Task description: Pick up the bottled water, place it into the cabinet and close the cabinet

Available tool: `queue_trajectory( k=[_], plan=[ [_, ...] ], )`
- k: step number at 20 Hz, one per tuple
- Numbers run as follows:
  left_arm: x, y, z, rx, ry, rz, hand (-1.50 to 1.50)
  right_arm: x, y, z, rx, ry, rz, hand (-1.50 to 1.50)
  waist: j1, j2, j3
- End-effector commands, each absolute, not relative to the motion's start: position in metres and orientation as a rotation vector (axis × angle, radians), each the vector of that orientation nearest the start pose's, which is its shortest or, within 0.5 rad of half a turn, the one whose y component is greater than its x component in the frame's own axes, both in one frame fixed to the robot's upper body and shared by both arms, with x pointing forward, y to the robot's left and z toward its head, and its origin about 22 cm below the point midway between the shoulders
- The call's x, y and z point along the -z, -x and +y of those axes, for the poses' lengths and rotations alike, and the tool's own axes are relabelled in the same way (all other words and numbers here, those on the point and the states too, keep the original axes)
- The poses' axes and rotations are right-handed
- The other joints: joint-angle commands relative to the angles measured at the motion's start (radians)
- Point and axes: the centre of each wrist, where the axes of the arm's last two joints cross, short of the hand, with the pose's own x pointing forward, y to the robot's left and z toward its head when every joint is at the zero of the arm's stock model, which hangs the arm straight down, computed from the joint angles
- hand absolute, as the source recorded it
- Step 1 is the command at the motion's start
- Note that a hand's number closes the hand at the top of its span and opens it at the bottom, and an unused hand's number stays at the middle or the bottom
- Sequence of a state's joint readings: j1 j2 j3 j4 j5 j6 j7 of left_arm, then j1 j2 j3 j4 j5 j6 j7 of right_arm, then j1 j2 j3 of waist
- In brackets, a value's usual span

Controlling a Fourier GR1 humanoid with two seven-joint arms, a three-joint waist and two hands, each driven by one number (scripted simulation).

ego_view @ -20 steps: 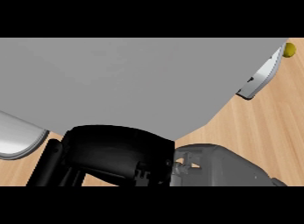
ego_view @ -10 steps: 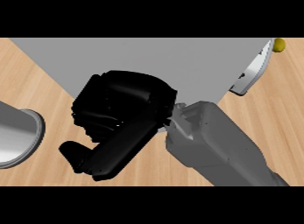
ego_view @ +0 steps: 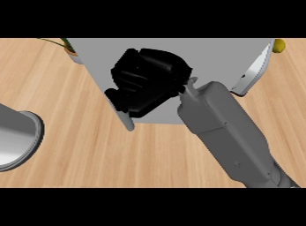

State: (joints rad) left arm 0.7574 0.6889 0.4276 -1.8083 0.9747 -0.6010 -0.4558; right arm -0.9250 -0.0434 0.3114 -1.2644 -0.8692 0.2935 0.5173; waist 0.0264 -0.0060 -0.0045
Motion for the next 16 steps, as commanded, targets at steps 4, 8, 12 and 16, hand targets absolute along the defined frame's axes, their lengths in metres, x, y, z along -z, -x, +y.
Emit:
queue_trajectory(
  k=[4,8,12,16],
  plan=[
    [-0.086,-0.049,0.458,-0.065,0.216,-1.866,-1.5,-0.209,-0.398,-0.081,-0.653,-0.945,-1.412,1.5,0.005,0.011,0.004],
    [-0.093,-0.055,0.456,-0.082,0.223,-1.864,-1.5,-0.205,-0.392,-0.073,-0.647,-0.938,-1.483,1.5,-0.005,0.012,0.005],
    [-0.082,-0.061,0.449,-0.075,0.234,-1.861,-1.5,-0.23,-0.396,-0.072,-0.633,-0.88,-1.579,-1.5,-0.009,0.014,0.003],
    [-0.086,-0.052,0.453,-0.081,0.218,-1.882,-1.5,-0.243,-0.4,-0.084,-0.589,-0.804,-1.643,-1.5,0.01,0.01,0.004]
  ],
)
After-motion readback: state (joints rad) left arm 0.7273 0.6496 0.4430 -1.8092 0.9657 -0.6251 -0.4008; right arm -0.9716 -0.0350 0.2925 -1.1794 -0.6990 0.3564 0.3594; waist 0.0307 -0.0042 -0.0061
